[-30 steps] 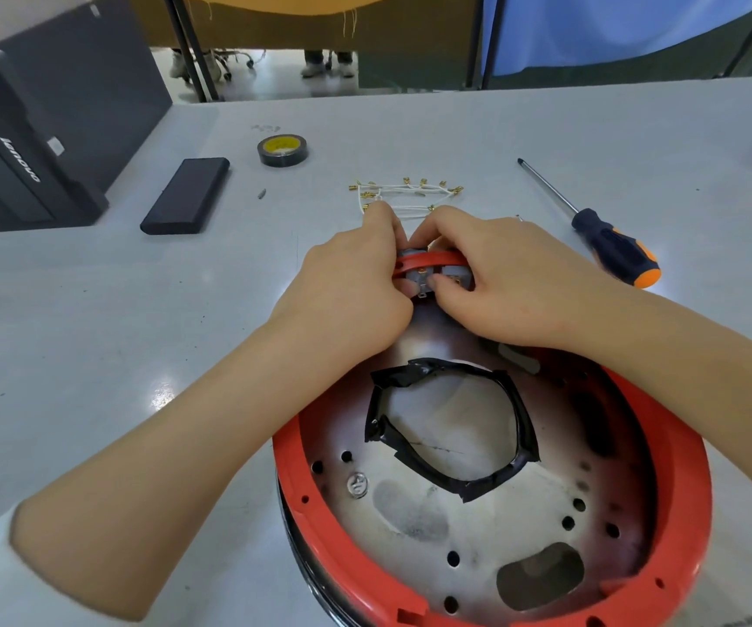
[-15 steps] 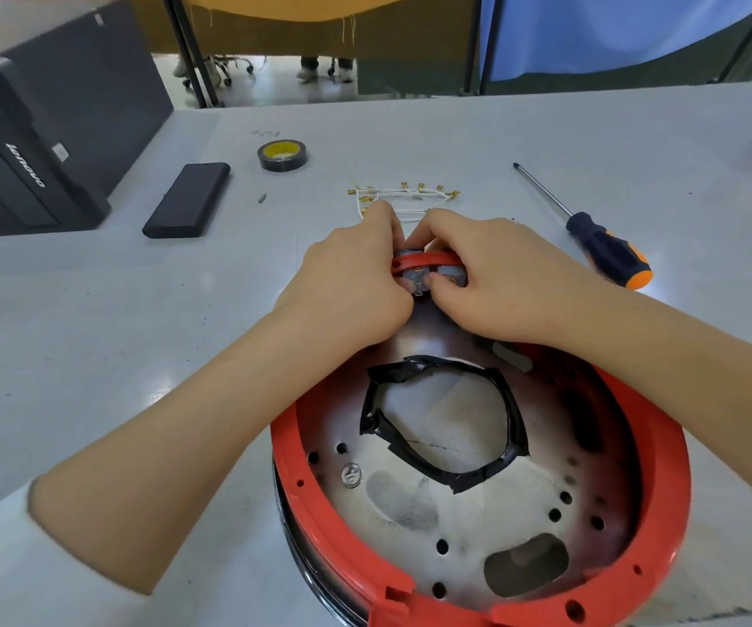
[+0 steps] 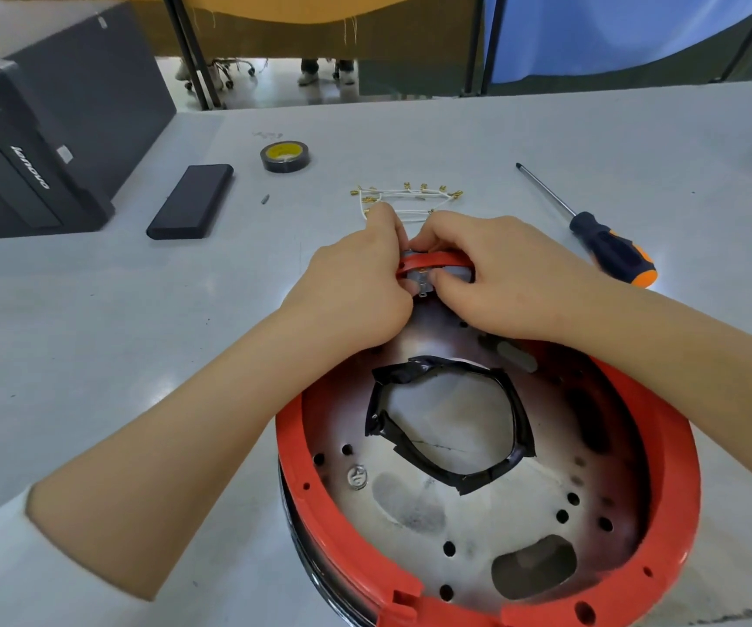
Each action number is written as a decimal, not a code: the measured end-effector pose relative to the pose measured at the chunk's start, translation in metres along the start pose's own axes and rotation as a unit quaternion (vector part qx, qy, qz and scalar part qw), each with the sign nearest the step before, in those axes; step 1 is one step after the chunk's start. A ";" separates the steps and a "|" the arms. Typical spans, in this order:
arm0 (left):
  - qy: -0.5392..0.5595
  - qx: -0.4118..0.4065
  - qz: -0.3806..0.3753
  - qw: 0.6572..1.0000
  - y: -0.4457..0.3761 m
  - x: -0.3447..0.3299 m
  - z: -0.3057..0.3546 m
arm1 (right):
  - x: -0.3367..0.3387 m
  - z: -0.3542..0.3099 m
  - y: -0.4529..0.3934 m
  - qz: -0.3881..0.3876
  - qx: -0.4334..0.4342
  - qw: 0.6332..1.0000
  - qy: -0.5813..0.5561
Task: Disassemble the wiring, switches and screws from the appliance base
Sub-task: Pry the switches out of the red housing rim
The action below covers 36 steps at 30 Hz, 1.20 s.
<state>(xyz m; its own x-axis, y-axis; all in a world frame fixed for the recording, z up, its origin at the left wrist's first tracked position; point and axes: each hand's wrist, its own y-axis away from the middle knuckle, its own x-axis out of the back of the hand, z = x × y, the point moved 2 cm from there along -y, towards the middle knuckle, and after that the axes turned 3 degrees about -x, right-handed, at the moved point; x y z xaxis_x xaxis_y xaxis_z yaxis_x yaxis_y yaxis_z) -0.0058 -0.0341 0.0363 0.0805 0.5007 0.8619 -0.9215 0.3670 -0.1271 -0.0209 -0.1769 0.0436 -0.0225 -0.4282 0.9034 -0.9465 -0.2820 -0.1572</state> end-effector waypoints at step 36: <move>-0.047 -0.008 0.038 0.998 0.000 -0.004 -0.002 | 0.000 0.000 0.000 0.009 0.015 0.999 0.029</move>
<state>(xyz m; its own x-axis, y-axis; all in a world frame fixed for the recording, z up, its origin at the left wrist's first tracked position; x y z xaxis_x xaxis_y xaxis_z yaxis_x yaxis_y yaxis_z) -0.0054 -0.0348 0.0324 -0.0261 0.4525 0.8914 -0.9172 0.3438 -0.2015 -0.0211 -0.1767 0.0432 -0.0585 -0.3837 0.9216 -0.9356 -0.3010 -0.1847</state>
